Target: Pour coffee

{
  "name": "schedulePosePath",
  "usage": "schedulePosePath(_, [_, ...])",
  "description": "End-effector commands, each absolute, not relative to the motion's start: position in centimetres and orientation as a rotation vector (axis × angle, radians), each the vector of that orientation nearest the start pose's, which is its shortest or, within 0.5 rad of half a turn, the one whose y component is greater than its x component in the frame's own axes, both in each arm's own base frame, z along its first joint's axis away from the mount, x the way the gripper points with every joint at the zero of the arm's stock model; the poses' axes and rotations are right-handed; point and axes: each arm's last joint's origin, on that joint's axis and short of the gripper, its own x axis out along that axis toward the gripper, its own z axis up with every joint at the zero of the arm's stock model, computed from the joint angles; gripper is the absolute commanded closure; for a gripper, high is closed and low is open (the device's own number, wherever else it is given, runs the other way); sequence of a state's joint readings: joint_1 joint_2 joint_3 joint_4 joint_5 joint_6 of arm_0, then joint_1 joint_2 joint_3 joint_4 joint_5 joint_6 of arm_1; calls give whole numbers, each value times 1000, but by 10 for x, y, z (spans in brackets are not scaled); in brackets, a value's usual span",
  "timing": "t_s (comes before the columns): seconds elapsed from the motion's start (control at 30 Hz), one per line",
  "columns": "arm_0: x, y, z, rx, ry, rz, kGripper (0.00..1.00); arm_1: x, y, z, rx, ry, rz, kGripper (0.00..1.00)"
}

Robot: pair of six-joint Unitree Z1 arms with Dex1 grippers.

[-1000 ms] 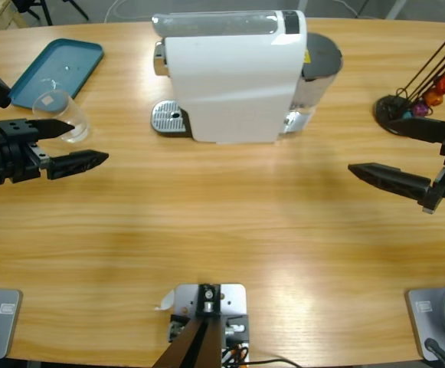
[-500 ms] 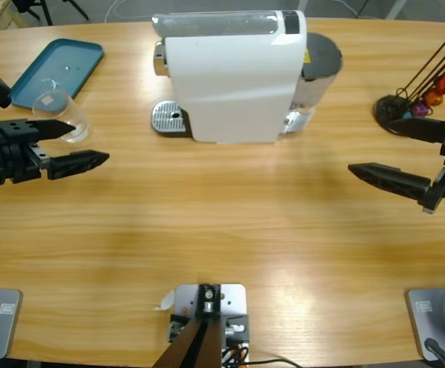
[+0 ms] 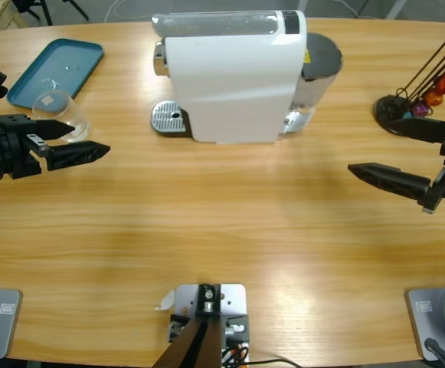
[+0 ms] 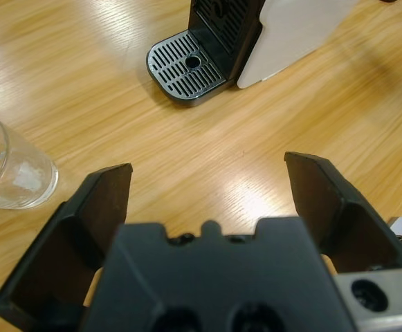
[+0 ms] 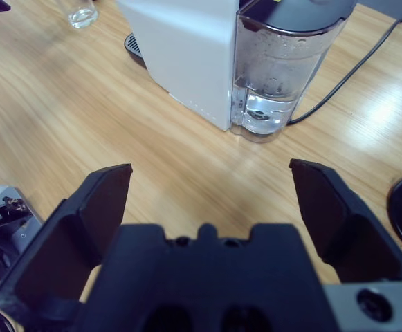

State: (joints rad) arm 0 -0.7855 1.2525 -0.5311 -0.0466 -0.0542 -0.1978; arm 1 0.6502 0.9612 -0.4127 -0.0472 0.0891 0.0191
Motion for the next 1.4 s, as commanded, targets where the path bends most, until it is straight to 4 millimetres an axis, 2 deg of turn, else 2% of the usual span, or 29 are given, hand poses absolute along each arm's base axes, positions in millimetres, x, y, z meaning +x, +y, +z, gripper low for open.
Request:
schedulePosePath(0.03, [123, -118, 285, -147, 887, -791, 85, 93, 78, 254, -129, 564, 733, 0])
schedulePosePath(0.1, [134, -116, 295, -239, 878, -838, 151, 93, 79, 255, -129, 564, 733, 0])
schedulePosePath(0.17, [151, -118, 311, -334, 877, -881, 151, 93, 79, 255, -129, 564, 733, 0])
schedulePosePath(0.27, [188, -124, 324, -530, 945, -843, 156, 93, 79, 255, -128, 561, 733, 0])
schedulePosePath(0.4, [225, -136, 324, -731, 987, -774, 170, 92, 78, 256, -127, 554, 732, 0])
schedulePosePath(0.47, [241, -143, 321, -815, 1005, -759, 234, 92, 78, 256, -126, 553, 732, 0])
schedulePosePath(0.53, [251, -149, 318, -874, 1024, -779, 234, 92, 77, 256, -126, 551, 732, 0])
schedulePosePath(0.97, [288, -186, 312, -930, 1091, -824, 271, 90, 76, 257, -122, 539, 733, 0])
schedulePosePath(1.23, [295, -200, 299, -924, 1138, -821, 271, 89, 76, 258, -120, 532, 734, 0])
schedulePosePath(1.4, [297, -201, 296, -924, 1146, -818, 370, 89, 76, 258, -120, 532, 734, 0])
